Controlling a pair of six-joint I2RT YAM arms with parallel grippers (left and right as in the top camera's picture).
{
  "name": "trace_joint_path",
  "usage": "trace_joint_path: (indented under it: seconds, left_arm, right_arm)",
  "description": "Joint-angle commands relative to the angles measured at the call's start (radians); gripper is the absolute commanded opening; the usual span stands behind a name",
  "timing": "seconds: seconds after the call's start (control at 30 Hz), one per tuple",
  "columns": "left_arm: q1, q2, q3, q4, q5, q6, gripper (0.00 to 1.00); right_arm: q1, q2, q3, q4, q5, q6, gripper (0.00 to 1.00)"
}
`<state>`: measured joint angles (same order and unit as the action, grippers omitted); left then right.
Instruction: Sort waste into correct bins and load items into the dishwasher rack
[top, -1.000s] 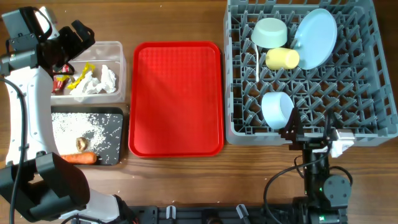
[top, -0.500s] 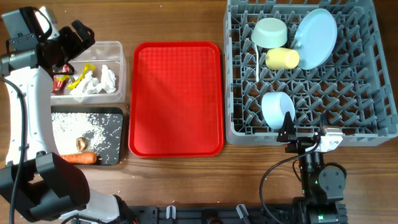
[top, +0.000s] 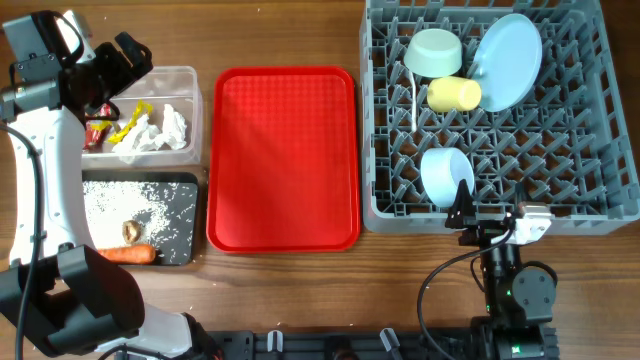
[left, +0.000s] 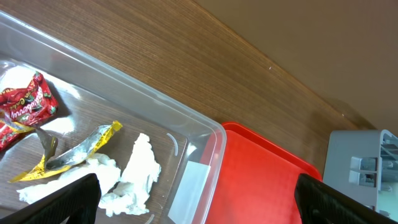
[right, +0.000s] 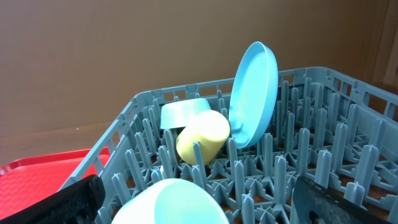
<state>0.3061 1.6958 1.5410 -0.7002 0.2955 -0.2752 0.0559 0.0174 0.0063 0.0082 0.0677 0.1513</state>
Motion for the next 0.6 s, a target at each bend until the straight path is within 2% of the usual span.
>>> trace_joint_path:
  seconds: [0.0,0.47,0.57]
  left_arm:
    - [0.006,-0.013,0.014,0.003,-0.006,0.003,1.00]
    - [0.006,-0.018,0.014,-0.001,-0.006,0.003,1.00]
    - [0.006,-0.108,0.014,-0.017,-0.016,0.006,1.00]
  right_arm:
    - [-0.004,-0.008,-0.001,0.005,-0.016,-0.018,1.00]
    - [-0.004,-0.006,-0.001,0.005,-0.016,-0.019,1.00]
    - [-0.004,-0.006,-0.001,0.005,-0.016,-0.019,1.00]
